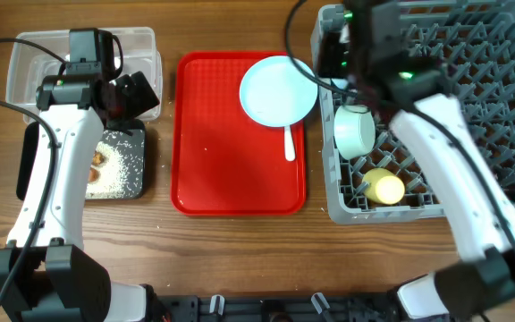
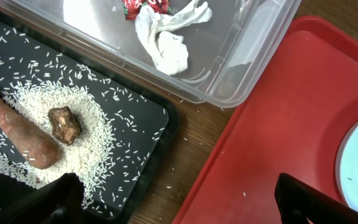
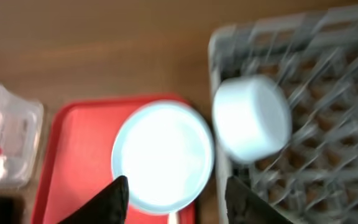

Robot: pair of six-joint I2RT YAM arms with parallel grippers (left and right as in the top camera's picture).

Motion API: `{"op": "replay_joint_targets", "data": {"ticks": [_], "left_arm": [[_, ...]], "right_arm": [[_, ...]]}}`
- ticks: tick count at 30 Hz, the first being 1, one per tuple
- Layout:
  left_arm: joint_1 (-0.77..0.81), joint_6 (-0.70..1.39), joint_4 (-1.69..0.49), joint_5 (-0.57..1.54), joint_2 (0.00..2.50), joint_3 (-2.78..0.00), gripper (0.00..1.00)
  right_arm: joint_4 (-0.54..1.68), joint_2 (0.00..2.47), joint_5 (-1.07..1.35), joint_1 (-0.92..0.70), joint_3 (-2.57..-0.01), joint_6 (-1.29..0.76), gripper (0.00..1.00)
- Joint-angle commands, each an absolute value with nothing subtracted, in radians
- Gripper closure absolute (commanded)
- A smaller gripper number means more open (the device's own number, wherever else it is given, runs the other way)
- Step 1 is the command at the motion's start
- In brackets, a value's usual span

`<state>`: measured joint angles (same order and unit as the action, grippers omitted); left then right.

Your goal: Sort waste into correct bins and load items into the dishwasher rack

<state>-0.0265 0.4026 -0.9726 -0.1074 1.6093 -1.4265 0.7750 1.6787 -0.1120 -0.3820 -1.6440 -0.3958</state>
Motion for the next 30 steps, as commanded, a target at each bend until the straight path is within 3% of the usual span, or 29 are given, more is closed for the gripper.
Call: {"op": "replay_joint_targets", "data": {"ticks": [1,4,8,11,19,30], "left_arm": [[-0.033,0.397,-0.97,-0.114,1.605,-1.438,0.0],[-0.033,0.397,-0.97,-0.114,1.605,-1.438,0.0],[-0.033,0.397,-0.97,-0.114,1.605,-1.438,0.0],[-0.033,0.397,-0.97,-0.114,1.605,-1.438,0.0],[-0.033,0.397,-0.97,-0.114,1.605,-1.438,0.0],[-0.033,0.397,-0.97,-0.114,1.605,-1.438,0.0]], "right_arm": [[0.794,1.826,-0.07,-0.467,-1.641,-0.558,0.36],[0.766,1.941,-0.069,-0.527,-1.641,-0.572,0.36],[0.665,2.056,-0.079,-0.582,-1.641,-0.359,0.37],[0.638,2.1,-0.104,-0.581,-1.641,-0.314,0.39],[0.556,2.189,-0.099,-0.575,-1.641,-0.427,0.54],[0.548,2.248,0.13,-0.577,-1.641,-0.526,0.56]]}}
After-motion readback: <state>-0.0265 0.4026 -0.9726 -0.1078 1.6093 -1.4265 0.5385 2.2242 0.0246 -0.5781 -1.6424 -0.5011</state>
